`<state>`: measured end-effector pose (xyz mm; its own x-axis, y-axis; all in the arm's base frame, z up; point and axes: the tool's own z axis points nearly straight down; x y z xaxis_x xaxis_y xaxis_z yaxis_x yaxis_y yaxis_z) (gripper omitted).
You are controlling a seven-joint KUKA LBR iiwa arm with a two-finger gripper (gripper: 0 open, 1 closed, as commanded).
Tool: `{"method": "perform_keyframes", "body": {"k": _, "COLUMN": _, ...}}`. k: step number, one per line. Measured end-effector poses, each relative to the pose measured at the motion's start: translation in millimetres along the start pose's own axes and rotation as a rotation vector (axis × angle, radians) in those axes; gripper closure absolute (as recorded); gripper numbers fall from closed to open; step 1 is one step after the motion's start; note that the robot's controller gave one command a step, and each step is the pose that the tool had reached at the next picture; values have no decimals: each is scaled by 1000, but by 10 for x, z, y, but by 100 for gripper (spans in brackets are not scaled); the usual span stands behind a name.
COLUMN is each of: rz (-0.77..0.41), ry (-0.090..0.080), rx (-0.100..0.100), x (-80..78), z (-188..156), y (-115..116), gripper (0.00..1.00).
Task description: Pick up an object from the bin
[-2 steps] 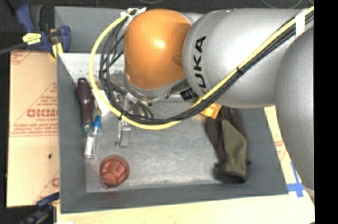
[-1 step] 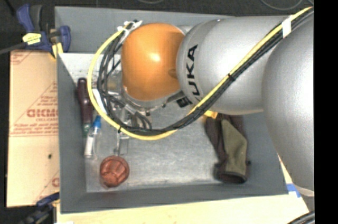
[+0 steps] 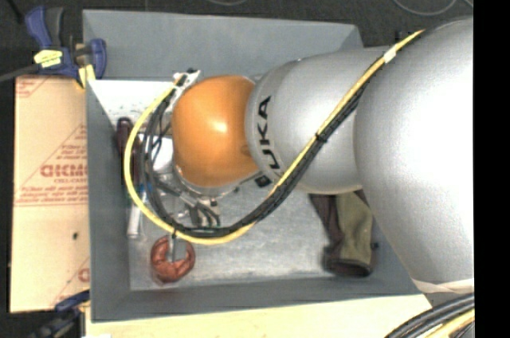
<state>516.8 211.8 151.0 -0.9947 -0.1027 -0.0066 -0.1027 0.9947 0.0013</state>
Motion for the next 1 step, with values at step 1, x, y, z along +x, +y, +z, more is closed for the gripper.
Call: {"method": "perform_keyframes", "body": {"k": 1, "rz": 12, "ry": -5, "rx": -3, "x": 165, "z": 526, "y": 34, "gripper": 0}}
